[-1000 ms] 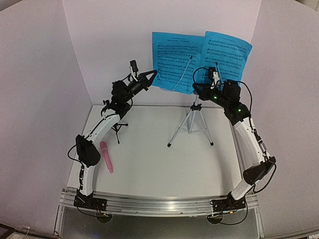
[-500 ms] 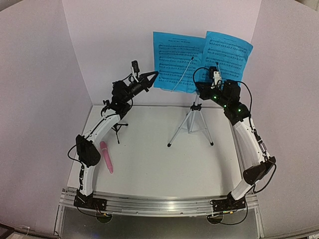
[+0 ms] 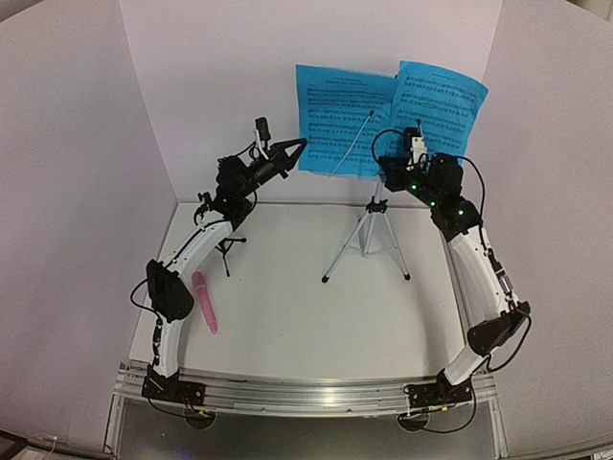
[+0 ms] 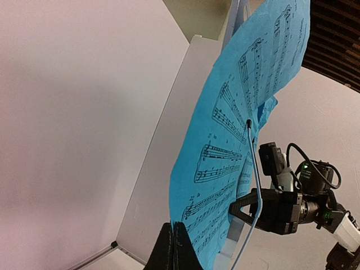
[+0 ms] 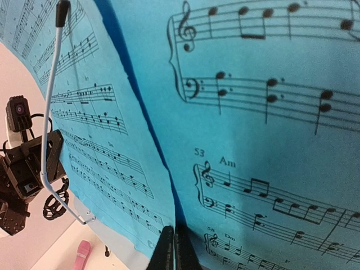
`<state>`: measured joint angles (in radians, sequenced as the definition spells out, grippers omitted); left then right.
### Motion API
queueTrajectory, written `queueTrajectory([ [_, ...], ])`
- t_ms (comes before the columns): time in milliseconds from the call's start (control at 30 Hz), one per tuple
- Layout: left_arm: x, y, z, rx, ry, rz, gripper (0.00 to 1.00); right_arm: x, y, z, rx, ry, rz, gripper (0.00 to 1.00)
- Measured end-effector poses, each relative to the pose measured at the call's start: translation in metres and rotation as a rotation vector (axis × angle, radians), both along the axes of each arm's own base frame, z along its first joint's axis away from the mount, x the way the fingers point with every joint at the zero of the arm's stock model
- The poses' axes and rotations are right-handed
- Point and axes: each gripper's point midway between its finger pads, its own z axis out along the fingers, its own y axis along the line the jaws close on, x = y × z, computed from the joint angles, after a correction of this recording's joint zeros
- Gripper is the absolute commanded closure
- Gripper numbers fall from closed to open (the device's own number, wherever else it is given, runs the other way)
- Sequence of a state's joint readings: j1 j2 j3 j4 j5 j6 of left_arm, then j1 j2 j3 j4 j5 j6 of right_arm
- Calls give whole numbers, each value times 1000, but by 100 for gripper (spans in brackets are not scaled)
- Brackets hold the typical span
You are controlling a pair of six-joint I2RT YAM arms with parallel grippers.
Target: Set up the instrument practice props
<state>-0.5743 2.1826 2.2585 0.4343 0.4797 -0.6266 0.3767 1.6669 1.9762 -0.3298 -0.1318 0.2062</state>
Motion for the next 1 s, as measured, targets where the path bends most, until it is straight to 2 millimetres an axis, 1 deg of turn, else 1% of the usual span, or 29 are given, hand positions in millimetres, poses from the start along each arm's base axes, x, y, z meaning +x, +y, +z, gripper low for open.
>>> queueTrajectory([
  [100,0,0,0,1,-2,1,100,-1,1,0,7,4,7,77],
  [200,0,0,0,4,-6,0,100,-4,3,1,4,0,21,70],
  [367,-1,-1,-1,10,-11,-6,99,-12,5,5,15,0,47,60],
  [433,-2,-1,-1,12,-14,-7,98,-18,6,10,22,-10,68,57],
  [567,-2,-1,-1,18,-26,-3,93,-39,6,27,31,-38,114,51],
  [700,-3,-1,-1,25,-37,-3,85,-62,-2,39,-10,-45,121,44],
  [767,-2,-1,-1,28,-43,1,81,-71,-11,49,-47,-49,109,43],
  [833,-2,0,-1,30,-49,4,76,-77,-27,61,-72,-61,80,42],
  [900,-2,1,-1,32,-51,3,72,-79,-51,76,-79,-77,25,40],
  [967,-1,2,-1,34,-54,4,69,-78,-82,88,-82,-92,-57,38],
  [1000,0,3,-1,36,-56,5,66,-77,-97,93,-85,-98,-97,37],
])
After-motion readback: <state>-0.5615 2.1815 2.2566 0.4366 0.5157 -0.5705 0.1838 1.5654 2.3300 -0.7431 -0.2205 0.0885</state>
